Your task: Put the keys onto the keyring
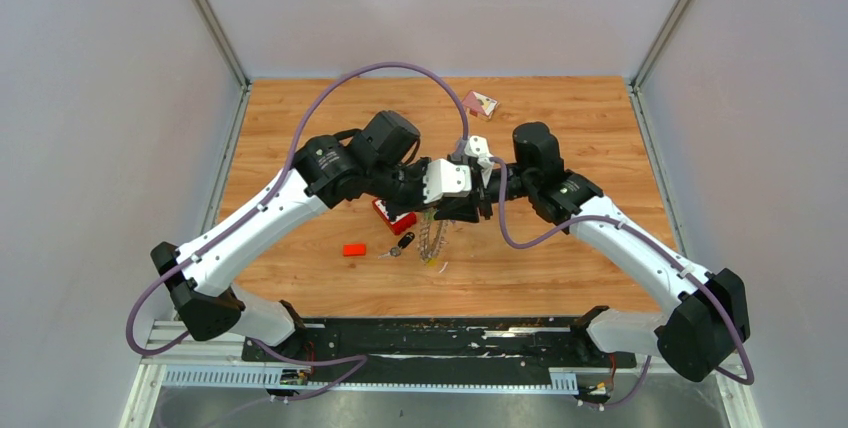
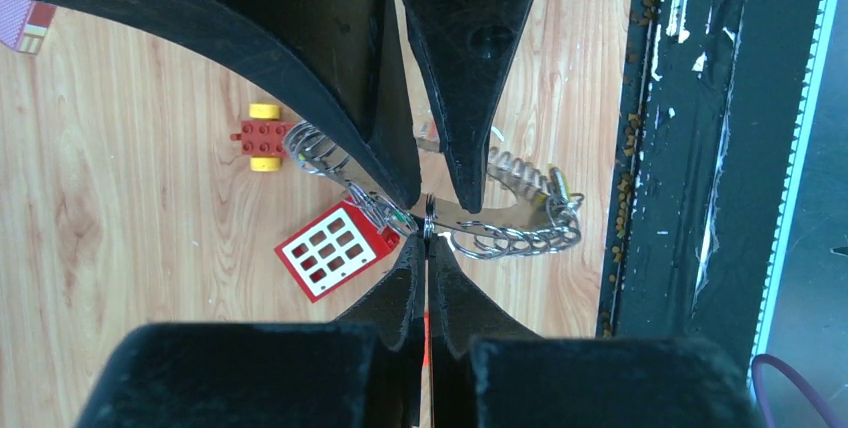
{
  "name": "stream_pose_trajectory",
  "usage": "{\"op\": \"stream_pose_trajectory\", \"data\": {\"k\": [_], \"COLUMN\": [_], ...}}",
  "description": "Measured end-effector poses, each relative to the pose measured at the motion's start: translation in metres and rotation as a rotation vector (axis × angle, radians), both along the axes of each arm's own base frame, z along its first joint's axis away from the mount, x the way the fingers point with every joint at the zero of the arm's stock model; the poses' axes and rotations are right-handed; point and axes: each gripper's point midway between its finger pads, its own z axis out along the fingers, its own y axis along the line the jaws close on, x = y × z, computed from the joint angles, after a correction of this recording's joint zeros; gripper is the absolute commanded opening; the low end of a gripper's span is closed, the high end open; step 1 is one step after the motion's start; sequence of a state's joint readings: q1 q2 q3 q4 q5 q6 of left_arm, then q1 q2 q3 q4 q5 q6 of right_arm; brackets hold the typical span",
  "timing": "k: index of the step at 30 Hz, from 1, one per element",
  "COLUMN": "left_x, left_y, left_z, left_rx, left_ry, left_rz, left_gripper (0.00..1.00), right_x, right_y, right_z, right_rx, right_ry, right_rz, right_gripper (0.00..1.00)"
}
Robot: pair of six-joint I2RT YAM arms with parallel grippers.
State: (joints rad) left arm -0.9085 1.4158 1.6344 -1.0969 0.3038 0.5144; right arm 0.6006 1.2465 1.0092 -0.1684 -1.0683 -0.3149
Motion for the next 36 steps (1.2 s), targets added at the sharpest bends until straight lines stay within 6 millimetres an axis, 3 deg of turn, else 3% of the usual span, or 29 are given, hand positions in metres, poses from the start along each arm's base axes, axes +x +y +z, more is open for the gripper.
{"op": "stream_pose_trajectory", "data": {"k": [3,11,15,19,24,27,29,32,36], "left_x": [0.000,-0.001,-0.001,-0.001,0.009,0.022,0.019,0.007,0.007], "left_y": [-0.001,-0.003,-0.003,-0.004,-0.001,0.010,0.014,0.007,-0.006], "left_z": [-0.001,-0.001,-0.001,-0.003,0.006,0.017,0.023,0.033,0.036], "left_rx": [-0.003,-0.012,-0.013,-0.031,-0.184,-0.328,-0.412,-0.498,-0.578], "left_ry": [0.001,0.009,0.011,0.022,0.088,0.065,0.036,0.023,0.014], "left_rz": [-0.001,-0.002,0.000,-0.003,0.019,0.060,0.053,-0.008,-0.064], "left_gripper": [0.00,0.00,0.00,0.30,0.46,0.52,0.53,0.53,0.51], "right_x": [-0.001,0.000,-0.001,-0.001,0.003,0.005,0.004,0.002,0.001], "right_y": [0.001,0.001,0.001,0.000,-0.005,-0.010,-0.014,-0.018,-0.020], "right_z": [0.000,0.000,0.000,-0.001,0.001,0.013,0.022,0.037,0.046], "right_rx": [-0.001,-0.006,-0.008,-0.014,-0.021,0.000,0.017,0.048,0.077], "right_ry": [0.000,0.001,0.004,0.003,0.009,0.005,0.002,-0.005,-0.001], "right_rz": [0.001,-0.006,-0.004,-0.002,-0.019,-0.031,-0.033,-0.030,-0.019], "right_gripper": [0.21,0.00,0.00,0.00,0.00,0.00,0.00,0.00,0.00]}}
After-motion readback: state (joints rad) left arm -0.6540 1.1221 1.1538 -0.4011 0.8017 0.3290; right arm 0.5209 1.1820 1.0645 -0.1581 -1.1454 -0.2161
